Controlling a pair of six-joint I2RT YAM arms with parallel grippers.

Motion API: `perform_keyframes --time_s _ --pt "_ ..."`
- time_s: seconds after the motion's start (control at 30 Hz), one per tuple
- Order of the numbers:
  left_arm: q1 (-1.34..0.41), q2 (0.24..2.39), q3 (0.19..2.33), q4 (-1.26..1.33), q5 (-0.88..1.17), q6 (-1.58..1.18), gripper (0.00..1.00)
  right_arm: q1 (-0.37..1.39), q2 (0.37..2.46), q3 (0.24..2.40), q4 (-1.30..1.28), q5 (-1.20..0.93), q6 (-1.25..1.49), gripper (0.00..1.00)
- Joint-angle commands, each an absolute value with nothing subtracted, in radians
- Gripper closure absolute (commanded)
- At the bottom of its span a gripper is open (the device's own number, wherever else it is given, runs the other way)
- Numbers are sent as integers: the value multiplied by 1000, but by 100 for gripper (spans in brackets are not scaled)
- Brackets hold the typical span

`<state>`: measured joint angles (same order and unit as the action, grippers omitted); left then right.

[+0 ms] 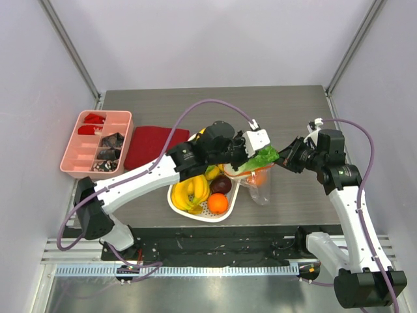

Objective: Place the food in the zip-top bag and seal the zipper
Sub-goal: Place the fake vegetable in the zipper food storage bag.

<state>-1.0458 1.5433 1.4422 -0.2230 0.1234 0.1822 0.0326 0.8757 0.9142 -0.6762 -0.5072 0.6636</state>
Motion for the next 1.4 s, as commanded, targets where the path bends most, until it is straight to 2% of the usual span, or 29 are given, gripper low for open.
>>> perform_keyframes --time_s 0.0,0.13,0.3,0.43,0.6,0.67,0.8,0.97,1.03,1.13,1.37 --pt "-1051 1609 1535 -523 241 421 100 29 848 983 -638 -496 604 99" --pt "-1051 1684 1626 -730 262 501 100 29 845 997 -637 -500 583 99" --pt "-1069 1782 1742 -845 201 536 100 29 848 999 -620 -528 586 99" --pt "-1069 1903 1916 -1014 225 541 100 29 835 1002 -595 -558 583 99" --pt "-1085 1870 1872 -1103 303 730 100 29 828 999 -591 -569 581 99" --pt "-1088 1814 1794 -1057 321 768 100 29 830 994 -586 -571 580 99" --pt "-1126 1789 1730 -1051 266 925 100 28 825 985 -566 -586 592 99" --pt "-1131 1854 1813 -1138 241 974 100 29 822 991 -545 -643 592 99" --pt "-1129 1903 1883 -1156 212 901 100 29 813 996 -542 -660 588 99" --pt "-1095 1957 1995 -1176 274 728 100 29 789 994 -545 -660 581 99" --pt "-1008 2042 2117 -1169 308 284 100 29 749 988 -575 -652 571 99"
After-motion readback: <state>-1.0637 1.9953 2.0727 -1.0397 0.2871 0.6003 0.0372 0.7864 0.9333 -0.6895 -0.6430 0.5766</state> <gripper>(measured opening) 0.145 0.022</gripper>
